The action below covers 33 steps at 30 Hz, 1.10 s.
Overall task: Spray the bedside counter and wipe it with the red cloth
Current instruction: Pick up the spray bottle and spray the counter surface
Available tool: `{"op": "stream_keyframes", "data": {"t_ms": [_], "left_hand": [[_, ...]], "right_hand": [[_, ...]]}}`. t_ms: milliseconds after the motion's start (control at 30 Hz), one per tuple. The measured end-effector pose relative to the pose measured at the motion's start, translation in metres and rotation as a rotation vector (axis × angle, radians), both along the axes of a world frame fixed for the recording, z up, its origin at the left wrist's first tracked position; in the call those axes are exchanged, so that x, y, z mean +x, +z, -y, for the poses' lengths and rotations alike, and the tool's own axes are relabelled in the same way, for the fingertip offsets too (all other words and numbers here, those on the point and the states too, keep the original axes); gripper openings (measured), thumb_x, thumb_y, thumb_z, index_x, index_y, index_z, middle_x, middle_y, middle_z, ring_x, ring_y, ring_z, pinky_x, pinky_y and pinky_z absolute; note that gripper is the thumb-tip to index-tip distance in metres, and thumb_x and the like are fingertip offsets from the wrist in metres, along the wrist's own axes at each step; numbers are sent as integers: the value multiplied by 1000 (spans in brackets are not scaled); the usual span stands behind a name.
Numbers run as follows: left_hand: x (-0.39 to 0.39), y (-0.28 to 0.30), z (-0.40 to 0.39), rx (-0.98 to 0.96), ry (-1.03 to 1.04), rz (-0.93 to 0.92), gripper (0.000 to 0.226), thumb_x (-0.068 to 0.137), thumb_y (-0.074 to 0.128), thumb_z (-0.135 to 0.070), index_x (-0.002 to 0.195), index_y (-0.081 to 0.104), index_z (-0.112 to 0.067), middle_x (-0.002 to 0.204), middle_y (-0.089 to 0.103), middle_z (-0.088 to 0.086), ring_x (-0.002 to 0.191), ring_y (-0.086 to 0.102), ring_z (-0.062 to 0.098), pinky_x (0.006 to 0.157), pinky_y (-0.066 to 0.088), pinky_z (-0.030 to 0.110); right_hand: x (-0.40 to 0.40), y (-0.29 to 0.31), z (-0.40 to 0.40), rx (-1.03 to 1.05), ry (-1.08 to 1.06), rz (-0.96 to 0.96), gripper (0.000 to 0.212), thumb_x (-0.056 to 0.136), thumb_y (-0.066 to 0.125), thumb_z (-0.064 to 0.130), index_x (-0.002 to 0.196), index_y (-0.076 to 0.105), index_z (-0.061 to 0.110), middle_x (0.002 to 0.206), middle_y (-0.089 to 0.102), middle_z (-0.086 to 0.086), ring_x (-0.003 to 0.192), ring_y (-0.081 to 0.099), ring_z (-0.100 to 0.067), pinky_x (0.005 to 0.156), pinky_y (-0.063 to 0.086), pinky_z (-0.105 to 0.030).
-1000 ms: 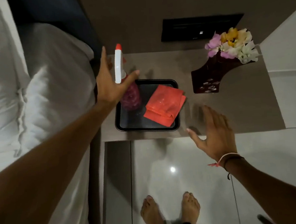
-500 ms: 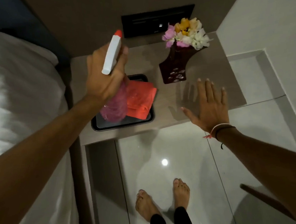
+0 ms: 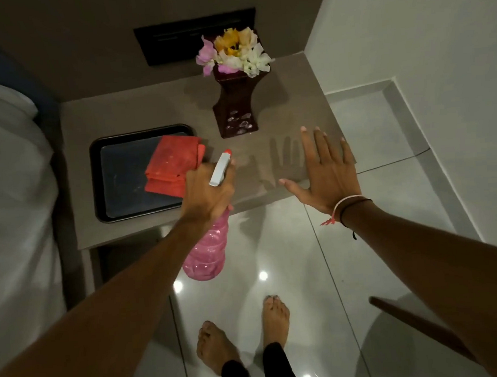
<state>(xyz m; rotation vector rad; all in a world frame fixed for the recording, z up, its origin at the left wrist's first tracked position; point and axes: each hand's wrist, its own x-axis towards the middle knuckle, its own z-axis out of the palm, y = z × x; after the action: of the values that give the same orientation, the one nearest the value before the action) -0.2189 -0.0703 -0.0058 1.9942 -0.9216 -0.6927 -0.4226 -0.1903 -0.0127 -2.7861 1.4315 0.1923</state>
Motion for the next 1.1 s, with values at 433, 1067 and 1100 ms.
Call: {"op": "stream_keyframes", "data": {"t_ms": [433, 1067, 1100], "left_hand": [[8, -3, 2, 31, -28, 174, 29, 104, 59, -29, 78, 59, -17, 64, 66, 15, 48, 64, 29, 51, 58, 37], [192, 53, -18, -369, 371, 283, 39, 107, 54, -35, 83, 67, -8, 66, 65, 5, 59, 72, 15, 59, 62, 43], [198, 48, -17, -379, 387, 254, 34, 106, 55, -34, 80, 64, -15, 65, 64, 4, 59, 72, 23, 59, 62, 46]], "right_hand": [[1, -14, -1, 92, 71, -23, 107, 82, 41, 79, 160, 9, 12, 162, 29, -20, 150, 29, -37, 121, 23, -60], [155, -27, -35, 194, 228, 146, 82, 90, 44, 66, 151, 34, 12, 143, 53, -14, 126, 53, -33, 104, 44, -46], [166, -28, -34, 171, 241, 145, 76, 92, 43, 63, 149, 38, 13, 138, 56, -13, 121, 55, -33, 100, 45, -45]]}}
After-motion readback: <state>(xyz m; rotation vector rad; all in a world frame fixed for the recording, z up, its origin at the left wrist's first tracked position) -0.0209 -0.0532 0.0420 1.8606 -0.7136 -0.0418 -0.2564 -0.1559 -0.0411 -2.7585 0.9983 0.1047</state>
